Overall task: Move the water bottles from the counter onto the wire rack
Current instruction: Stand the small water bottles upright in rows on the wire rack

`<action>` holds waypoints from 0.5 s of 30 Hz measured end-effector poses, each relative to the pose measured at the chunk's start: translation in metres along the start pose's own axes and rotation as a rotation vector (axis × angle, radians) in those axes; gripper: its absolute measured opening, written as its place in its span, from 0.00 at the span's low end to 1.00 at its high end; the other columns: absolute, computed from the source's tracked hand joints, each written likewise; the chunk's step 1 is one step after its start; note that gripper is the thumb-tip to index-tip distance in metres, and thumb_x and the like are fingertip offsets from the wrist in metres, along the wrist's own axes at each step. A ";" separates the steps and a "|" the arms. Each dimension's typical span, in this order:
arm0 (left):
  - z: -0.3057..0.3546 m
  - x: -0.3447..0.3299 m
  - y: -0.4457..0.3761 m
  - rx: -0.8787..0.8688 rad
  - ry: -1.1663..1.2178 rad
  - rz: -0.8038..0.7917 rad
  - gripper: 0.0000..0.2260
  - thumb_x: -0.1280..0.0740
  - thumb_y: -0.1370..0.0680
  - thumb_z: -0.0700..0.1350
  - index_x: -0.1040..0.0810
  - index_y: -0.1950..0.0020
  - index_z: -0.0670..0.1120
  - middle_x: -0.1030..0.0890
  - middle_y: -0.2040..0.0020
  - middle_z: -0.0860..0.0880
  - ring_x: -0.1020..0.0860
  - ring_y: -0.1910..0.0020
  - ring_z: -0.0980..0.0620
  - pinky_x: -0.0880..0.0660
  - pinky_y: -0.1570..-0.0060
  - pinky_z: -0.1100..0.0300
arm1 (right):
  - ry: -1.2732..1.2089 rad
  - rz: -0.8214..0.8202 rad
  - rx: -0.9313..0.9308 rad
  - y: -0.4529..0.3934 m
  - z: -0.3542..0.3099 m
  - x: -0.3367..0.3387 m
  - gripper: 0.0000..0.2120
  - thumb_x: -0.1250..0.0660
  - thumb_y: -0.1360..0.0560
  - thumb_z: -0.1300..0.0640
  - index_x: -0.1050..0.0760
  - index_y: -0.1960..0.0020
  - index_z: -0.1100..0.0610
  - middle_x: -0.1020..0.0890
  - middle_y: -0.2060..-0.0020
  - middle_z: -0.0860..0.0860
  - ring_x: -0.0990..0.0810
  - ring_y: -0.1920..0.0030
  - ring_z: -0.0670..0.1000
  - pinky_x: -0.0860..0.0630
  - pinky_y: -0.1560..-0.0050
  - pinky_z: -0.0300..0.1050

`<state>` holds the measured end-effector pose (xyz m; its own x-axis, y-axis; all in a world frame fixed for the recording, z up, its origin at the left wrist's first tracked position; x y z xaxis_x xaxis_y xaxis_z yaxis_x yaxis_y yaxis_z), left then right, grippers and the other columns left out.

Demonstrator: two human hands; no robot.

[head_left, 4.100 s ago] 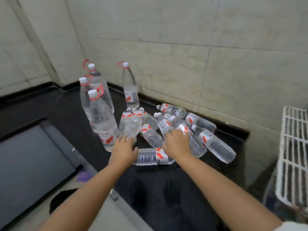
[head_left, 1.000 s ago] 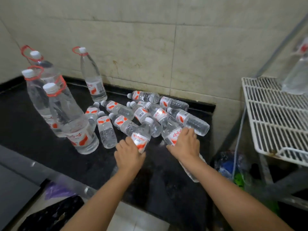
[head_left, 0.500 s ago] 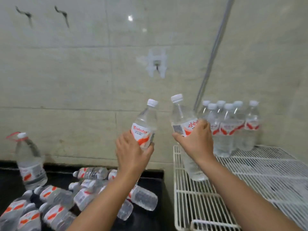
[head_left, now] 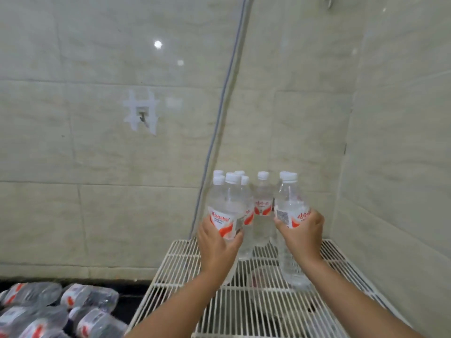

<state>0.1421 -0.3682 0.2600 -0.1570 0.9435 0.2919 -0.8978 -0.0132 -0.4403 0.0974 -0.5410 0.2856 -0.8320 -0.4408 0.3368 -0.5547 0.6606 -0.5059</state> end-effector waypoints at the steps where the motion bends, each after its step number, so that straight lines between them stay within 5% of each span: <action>1: 0.002 -0.013 0.001 0.009 0.003 -0.014 0.39 0.29 0.30 0.51 0.47 0.28 0.41 0.38 0.33 0.42 0.37 0.34 0.47 0.36 0.33 0.53 | -0.018 -0.001 -0.008 -0.006 0.007 0.000 0.34 0.24 0.35 0.54 0.35 0.38 0.67 0.31 0.43 0.62 0.29 0.45 0.57 0.30 0.50 0.43; 4: 0.007 -0.044 0.004 0.028 0.035 -0.039 0.41 0.29 0.29 0.51 0.51 0.26 0.42 0.41 0.30 0.44 0.41 0.29 0.46 0.40 0.29 0.49 | -0.066 -0.021 -0.021 -0.015 0.025 -0.003 0.35 0.24 0.35 0.55 0.37 0.36 0.66 0.32 0.41 0.61 0.30 0.43 0.56 0.32 0.50 0.41; 9: 0.004 -0.073 0.007 0.078 0.037 -0.040 0.41 0.29 0.29 0.50 0.51 0.26 0.42 0.42 0.28 0.43 0.44 0.29 0.48 0.44 0.30 0.55 | -0.084 -0.097 -0.049 -0.017 0.045 -0.009 0.34 0.25 0.34 0.54 0.37 0.36 0.65 0.33 0.42 0.59 0.29 0.43 0.56 0.32 0.50 0.40; 15: -0.005 -0.069 0.005 0.042 0.107 -0.107 0.36 0.29 0.29 0.47 0.46 0.28 0.45 0.33 0.40 0.51 0.32 0.39 0.53 0.32 0.38 0.56 | 0.005 -0.155 -0.041 -0.016 0.052 -0.001 0.36 0.25 0.34 0.51 0.40 0.35 0.64 0.34 0.41 0.58 0.28 0.43 0.56 0.28 0.48 0.43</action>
<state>0.1508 -0.4319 0.2335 -0.0169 0.9700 0.2424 -0.9237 0.0776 -0.3751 0.1073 -0.5831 0.2519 -0.7367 -0.5364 0.4117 -0.6756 0.6095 -0.4147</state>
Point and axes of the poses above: each hand's wrist, its own y-axis away from the middle knuckle, its own x-axis out of the back of the hand, z = x × y, the point moved 3 cm from there along -y, towards the middle knuckle
